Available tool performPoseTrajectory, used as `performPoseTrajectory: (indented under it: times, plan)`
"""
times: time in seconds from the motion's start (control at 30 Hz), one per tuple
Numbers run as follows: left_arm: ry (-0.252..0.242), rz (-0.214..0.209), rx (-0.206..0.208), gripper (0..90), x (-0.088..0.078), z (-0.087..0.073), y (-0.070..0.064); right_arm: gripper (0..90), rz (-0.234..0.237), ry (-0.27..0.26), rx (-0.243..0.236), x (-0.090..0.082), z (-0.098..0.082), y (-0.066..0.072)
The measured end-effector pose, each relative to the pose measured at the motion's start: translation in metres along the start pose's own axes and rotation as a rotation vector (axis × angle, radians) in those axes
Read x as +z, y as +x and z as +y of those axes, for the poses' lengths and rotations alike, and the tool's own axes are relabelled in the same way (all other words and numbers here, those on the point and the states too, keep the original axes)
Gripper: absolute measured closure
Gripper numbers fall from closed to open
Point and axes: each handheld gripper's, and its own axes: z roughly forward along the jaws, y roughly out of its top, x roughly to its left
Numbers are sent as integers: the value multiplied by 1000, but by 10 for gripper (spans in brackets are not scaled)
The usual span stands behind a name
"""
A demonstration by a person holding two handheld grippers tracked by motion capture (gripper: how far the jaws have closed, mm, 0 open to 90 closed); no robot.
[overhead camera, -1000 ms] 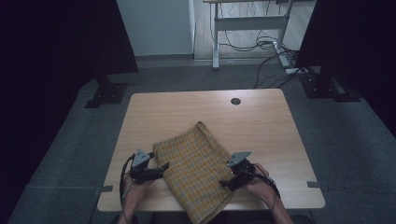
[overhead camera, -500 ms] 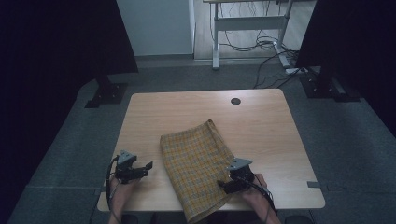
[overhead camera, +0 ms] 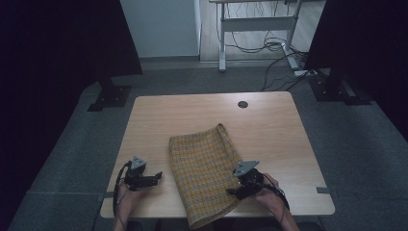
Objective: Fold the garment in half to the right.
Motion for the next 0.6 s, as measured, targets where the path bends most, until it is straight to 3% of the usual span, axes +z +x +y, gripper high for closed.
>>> performPoseTrajectory:
  times: [0.03, 0.1, 0.2, 0.47, 0.6]
  plan:
    - [3, 4, 8, 154, 0, 0, -1, 214, -5, -2, -4, 5, -3, 0]
    - [10, 11, 30, 147, 1, 1, -3, 225, -22, -42, 32, 7, -6, 1]
    - [12, 12, 28, 142, 2, 1, -3, 230, -75, -64, 74, 7, -9, 8]
    - [14, 17, 23, 132, 2, 1, -3, 232, -222, -55, 220, 4, -12, 28]
    - [17, 22, 18, 120, 3, 2, -5, 229, -231, -49, 239, 1, -13, 30]
